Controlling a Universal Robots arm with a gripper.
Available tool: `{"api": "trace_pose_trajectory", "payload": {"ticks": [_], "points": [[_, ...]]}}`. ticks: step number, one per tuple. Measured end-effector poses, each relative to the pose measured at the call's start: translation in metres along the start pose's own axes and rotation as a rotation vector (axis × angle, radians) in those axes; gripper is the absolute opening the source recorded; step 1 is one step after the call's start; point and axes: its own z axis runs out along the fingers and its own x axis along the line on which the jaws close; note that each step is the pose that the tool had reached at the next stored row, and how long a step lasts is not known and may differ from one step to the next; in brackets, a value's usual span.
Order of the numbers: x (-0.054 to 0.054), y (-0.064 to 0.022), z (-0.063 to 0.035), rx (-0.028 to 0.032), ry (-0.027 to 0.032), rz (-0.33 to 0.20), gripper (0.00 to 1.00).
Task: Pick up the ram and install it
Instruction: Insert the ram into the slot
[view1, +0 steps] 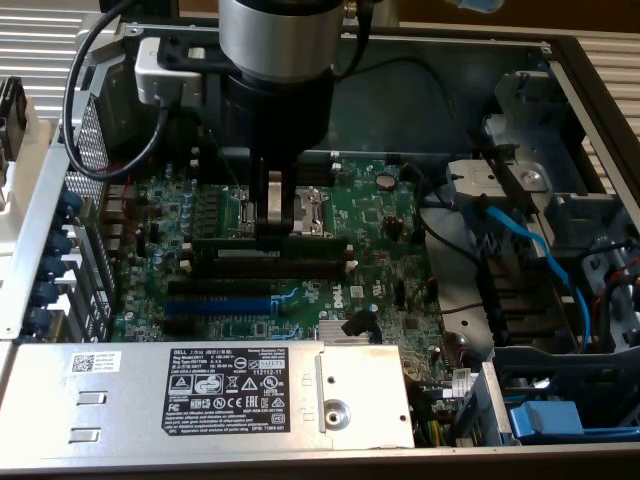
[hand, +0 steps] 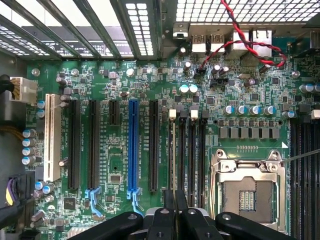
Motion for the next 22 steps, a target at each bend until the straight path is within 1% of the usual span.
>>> {"api": "trace_pose_trajectory", "payload": {"ticks": [22], "points": [[0.0000, 0.0004, 0.0023, -0.0002, 0.0000, 0.004, 0.12]]}}
